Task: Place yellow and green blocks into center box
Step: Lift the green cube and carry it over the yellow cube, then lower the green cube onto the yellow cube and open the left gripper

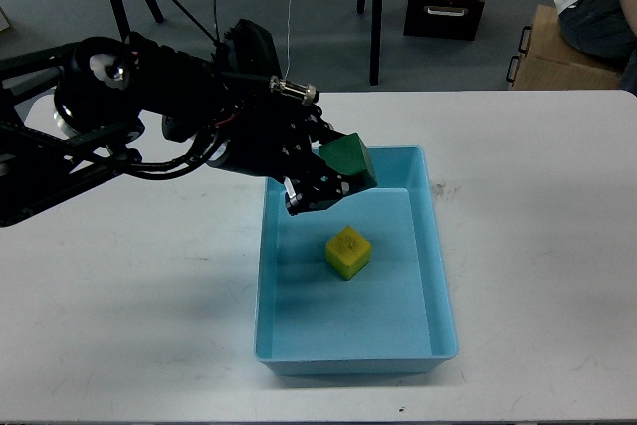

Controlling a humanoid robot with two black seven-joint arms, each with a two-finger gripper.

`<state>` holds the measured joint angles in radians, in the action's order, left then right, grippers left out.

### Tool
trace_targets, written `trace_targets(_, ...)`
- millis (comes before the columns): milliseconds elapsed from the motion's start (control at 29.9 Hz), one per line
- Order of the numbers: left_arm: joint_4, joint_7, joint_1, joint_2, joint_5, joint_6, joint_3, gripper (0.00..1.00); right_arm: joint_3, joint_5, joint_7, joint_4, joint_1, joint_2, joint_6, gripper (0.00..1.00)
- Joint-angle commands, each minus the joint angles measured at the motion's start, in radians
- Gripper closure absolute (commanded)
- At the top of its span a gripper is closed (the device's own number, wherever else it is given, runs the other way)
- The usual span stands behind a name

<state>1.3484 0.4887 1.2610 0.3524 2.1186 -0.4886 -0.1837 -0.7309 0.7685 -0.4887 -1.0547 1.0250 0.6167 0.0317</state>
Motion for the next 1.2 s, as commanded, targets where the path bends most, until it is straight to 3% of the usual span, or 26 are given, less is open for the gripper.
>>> trace_targets(0, -0.07, 0.0, -0.005, -0.081, 0.018, 0.0, 0.069, 0.82, -0.004, 0.0, 0.0, 0.001, 0.0, -0.002, 0.0, 0.02)
trace_targets(267, -0.213, 0.0, -0.012, -0.159, 0.054, 0.0, 0.115, 0.81, -0.004, -0.001, 0.0, 0.004, -0.002, -0.017, 0.0, 0.02)
trace_targets(568, -0.242, 0.0, -0.015, -0.17, 0.052, 0.0, 0.148, 0.78, -0.004, -0.001, 0.0, 0.004, 0.0, -0.017, 0.0, 0.02)
trace_targets(768, -0.247, 0.0, -0.017, -0.171, 0.049, 0.0, 0.155, 0.7, -0.004, -0.005, 0.0, 0.004, 0.0, -0.017, 0.0, 0.02)
trace_targets(869, -0.256, 0.0, -0.017, -0.171, 0.047, 0.0, 0.155, 0.62, -0.002, -0.005, 0.0, 0.004, 0.0, -0.017, 0.0, 0.02)
trace_targets(1002, -0.278, 0.0, -0.023, -0.17, 0.046, 0.0, 0.153, 0.42, -0.002, -0.005, 0.0, 0.004, 0.0, -0.017, 0.0, 0.02)
trace_targets(1169, -0.281, 0.0, -0.032, -0.17, 0.044, 0.0, 0.153, 0.32, -0.002, -0.005, 0.0, 0.004, 0.0, -0.017, 0.0, 0.02)
